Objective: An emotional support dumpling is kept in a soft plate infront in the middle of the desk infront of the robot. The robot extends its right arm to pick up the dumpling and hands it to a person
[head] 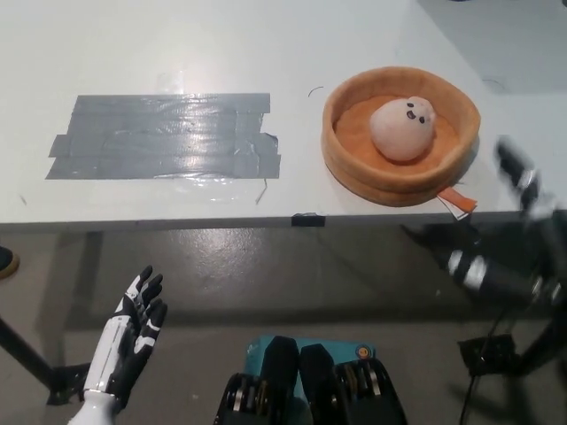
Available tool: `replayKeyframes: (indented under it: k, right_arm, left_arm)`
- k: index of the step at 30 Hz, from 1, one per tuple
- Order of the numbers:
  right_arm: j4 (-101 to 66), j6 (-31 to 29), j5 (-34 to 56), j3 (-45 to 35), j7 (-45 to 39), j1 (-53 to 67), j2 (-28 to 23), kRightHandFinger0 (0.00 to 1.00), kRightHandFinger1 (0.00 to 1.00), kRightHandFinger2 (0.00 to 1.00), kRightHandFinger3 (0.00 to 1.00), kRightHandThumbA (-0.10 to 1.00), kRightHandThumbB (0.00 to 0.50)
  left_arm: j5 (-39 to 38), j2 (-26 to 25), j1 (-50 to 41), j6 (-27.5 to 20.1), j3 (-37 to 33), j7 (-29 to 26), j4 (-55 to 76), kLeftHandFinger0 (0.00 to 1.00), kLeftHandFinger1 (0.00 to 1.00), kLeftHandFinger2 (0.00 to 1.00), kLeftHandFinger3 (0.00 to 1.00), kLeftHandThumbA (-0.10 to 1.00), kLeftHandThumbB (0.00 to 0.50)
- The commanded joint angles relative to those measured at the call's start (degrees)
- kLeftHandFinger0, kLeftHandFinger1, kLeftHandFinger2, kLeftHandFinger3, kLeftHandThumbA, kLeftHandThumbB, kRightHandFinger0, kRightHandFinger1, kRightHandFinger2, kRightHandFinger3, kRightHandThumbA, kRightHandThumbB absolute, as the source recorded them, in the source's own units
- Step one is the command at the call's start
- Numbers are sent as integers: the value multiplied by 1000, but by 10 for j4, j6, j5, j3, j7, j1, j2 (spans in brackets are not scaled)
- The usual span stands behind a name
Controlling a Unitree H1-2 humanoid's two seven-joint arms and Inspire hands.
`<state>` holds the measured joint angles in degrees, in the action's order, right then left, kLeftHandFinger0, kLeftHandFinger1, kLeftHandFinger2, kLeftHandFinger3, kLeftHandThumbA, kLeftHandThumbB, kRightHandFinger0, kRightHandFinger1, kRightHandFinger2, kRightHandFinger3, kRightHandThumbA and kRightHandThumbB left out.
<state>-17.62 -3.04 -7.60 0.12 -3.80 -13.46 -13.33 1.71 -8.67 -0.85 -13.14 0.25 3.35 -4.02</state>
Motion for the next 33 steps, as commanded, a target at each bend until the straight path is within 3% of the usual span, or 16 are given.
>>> replayKeyframes:
  k: [1, 5, 9, 12, 13, 15, 17, 19, 23, 27, 30, 33]
  right_arm:
    - [-31, 139, -58, 3, -70, -165, -88, 1000, 1000, 1000, 1000, 960, 343]
    - [91, 195, -48, 46, -126, -309, -127, 1000, 1000, 1000, 1000, 937, 402]
    - [225, 195, -76, 101, -167, -415, -138, 1000, 1000, 1000, 1000, 983, 430]
    - [290, 194, -89, 128, -179, -460, -138, 1000, 1000, 1000, 1000, 989, 422]
    - [334, 192, -87, 135, -182, -485, -131, 1000, 1000, 1000, 1000, 910, 410]
    - [409, 184, -94, 155, -186, -525, -120, 1000, 1000, 1000, 1000, 870, 403]
    - [457, 176, -111, 181, -193, -550, -117, 1000, 1000, 1000, 1000, 914, 403]
    - [536, 183, -131, 209, -185, -581, -95, 1000, 1000, 1000, 1000, 983, 457]
    - [649, 176, -138, 240, -181, -622, -61, 1000, 1000, 1000, 1000, 995, 475]
    - [709, 167, -125, 243, -172, -628, -41, 1000, 1000, 1000, 1000, 969, 460]
    - [769, 142, -140, 264, -150, -633, -24, 1000, 1000, 1000, 1000, 984, 446]
    - [823, 136, -138, 269, -141, -634, -12, 1000, 1000, 1000, 1000, 998, 451]
  left_arm:
    - [0, -8, 11, -22, 1, 5, 14, 1000, 1000, 1000, 1000, 810, 338]
    - [2, -5, 16, -25, 2, 1, 9, 1000, 1000, 1000, 1000, 801, 339]
    - [-4, -5, 20, -31, 2, 3, 7, 1000, 1000, 1000, 1000, 791, 330]
    - [5, -7, 23, -34, 1, 2, 7, 1000, 1000, 1000, 1000, 818, 315]
    - [7, -6, 26, -33, 1, 1, 7, 1000, 1000, 1000, 1000, 815, 305]
    - [6, -5, 28, -29, 0, 1, 7, 1000, 1000, 1000, 1000, 814, 310]
    - [5, -5, 31, -28, -1, 2, 5, 1000, 1000, 1000, 1000, 813, 312]
    - [-7, -2, 35, -25, 2, 4, 6, 1000, 1000, 1000, 1000, 781, 312]
    - [1, -3, 38, -20, 1, 2, 8, 1000, 1000, 1000, 1000, 801, 303]
    - [-1, -2, 38, -23, 0, 3, 8, 1000, 1000, 1000, 1000, 792, 282]
    - [-5, -1, 39, -18, 2, 3, 11, 1000, 1000, 1000, 1000, 798, 316]
    - [1, -3, 40, -20, 2, 2, 12, 1000, 1000, 1000, 1000, 813, 307]
